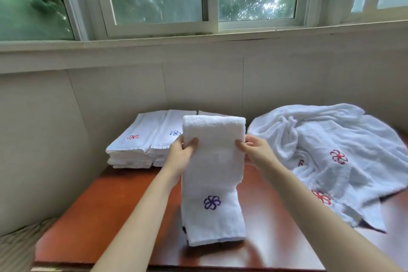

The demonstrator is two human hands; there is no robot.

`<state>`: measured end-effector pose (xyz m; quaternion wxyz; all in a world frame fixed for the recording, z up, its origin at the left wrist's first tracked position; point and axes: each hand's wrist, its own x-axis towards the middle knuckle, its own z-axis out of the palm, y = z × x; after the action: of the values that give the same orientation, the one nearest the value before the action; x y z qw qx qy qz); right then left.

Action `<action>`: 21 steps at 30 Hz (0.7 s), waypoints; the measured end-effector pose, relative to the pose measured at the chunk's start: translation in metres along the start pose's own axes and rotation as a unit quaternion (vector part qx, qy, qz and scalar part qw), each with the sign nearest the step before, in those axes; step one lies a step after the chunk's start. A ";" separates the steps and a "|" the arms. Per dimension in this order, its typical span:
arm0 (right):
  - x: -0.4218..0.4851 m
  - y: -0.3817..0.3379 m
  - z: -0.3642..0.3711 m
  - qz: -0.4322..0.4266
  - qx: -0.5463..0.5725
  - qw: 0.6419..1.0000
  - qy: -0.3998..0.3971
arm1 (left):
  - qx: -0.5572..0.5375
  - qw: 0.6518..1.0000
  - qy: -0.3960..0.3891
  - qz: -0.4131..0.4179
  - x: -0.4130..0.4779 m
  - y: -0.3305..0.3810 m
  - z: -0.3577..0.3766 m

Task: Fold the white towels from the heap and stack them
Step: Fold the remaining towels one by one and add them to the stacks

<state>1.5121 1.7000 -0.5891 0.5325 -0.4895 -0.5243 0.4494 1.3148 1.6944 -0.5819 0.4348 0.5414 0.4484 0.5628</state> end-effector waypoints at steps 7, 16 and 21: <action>0.023 -0.034 -0.002 -0.084 0.028 0.996 0.004 | -0.001 0.998 0.006 0.057 0.031 0.034 -0.008; 0.162 -0.082 -0.003 -0.098 0.083 0.989 0.073 | 0.084 0.994 0.001 0.076 0.187 0.074 0.006; 0.285 -0.011 0.015 -0.038 0.026 0.988 0.149 | 0.135 0.988 -0.027 -0.068 0.297 -0.003 0.014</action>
<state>1.5104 1.9823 -0.5450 0.6335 -0.5168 -0.4460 0.3643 1.3182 1.9849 -0.5191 0.4064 0.5784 0.5443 0.4517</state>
